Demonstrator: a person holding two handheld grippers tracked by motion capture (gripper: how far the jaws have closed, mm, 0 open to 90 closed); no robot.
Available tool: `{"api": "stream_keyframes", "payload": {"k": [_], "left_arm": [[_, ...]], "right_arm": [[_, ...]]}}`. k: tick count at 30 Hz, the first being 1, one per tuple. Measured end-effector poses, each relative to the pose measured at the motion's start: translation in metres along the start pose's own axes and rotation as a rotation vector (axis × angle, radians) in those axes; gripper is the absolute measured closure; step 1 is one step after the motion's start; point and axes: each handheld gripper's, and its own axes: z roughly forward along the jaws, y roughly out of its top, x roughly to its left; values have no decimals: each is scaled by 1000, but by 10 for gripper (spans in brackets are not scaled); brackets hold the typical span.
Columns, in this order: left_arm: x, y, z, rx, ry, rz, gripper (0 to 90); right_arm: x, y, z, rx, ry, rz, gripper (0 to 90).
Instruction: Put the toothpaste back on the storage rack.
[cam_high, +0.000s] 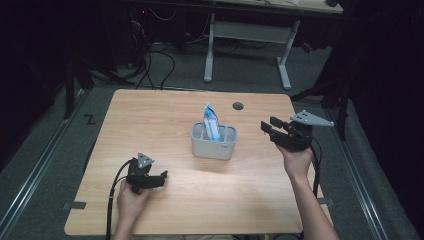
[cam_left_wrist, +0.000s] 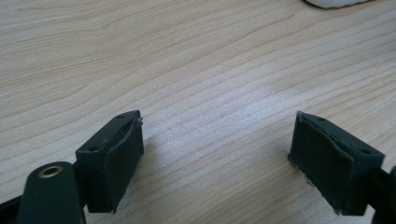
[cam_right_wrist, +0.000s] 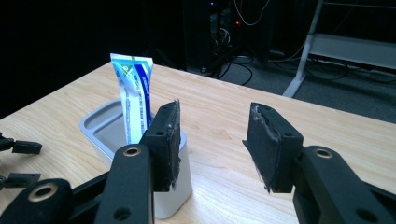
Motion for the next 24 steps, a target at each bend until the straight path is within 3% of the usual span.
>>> {"api": "stream_keyframes", "payload": {"k": [24], "left_arm": [[0, 0, 0, -1, -1, -1, 177]], "right_arm": [[-12, -26, -11, 5, -20, 58, 540]]}}
